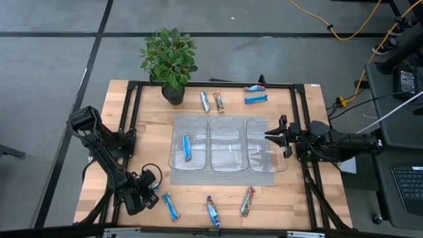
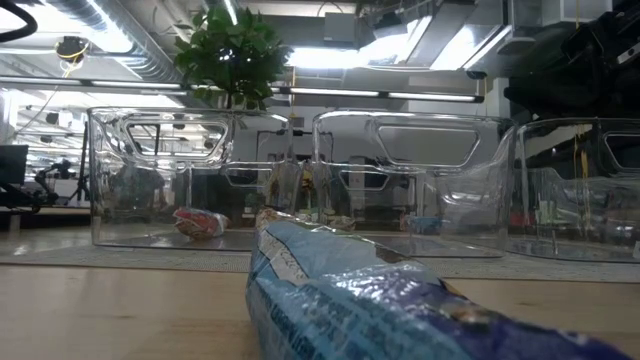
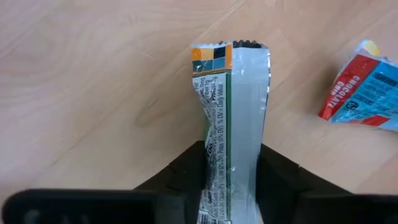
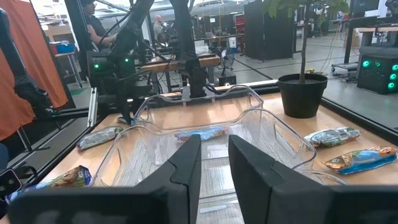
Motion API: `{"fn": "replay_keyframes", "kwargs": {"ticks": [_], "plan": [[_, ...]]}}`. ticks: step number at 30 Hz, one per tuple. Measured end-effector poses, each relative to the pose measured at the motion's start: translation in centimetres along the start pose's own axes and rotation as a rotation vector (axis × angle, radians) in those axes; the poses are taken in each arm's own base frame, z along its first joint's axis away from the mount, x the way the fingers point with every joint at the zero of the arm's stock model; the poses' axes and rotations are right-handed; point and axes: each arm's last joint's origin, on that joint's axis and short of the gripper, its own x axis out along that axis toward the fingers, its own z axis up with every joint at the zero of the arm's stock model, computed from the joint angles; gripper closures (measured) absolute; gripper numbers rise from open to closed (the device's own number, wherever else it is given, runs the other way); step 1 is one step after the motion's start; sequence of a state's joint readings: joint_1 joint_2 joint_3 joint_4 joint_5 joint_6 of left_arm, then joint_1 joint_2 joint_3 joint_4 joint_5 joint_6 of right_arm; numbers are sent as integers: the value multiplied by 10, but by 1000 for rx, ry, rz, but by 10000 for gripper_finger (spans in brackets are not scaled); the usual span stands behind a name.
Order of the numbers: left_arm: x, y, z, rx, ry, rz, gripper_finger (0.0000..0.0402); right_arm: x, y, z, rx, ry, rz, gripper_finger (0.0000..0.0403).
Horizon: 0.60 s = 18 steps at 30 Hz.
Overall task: Pick and place Granola Bars by type
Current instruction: Put the yellow granola bar into the middle transparent bin
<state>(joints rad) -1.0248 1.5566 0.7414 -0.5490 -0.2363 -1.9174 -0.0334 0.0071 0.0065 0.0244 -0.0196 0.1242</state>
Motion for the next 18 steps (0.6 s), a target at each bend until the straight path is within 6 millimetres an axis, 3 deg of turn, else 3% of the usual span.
{"fn": "replay_keyframes", "kwargs": {"ticks": [7, 18], "plan": [[0, -4, -1, -27, 8, -38, 336, 0, 0, 0, 1, 0, 0, 318], [-5, -24, -5, 7, 12, -243, 360, 0, 0, 0, 1, 0, 0, 318]]}}
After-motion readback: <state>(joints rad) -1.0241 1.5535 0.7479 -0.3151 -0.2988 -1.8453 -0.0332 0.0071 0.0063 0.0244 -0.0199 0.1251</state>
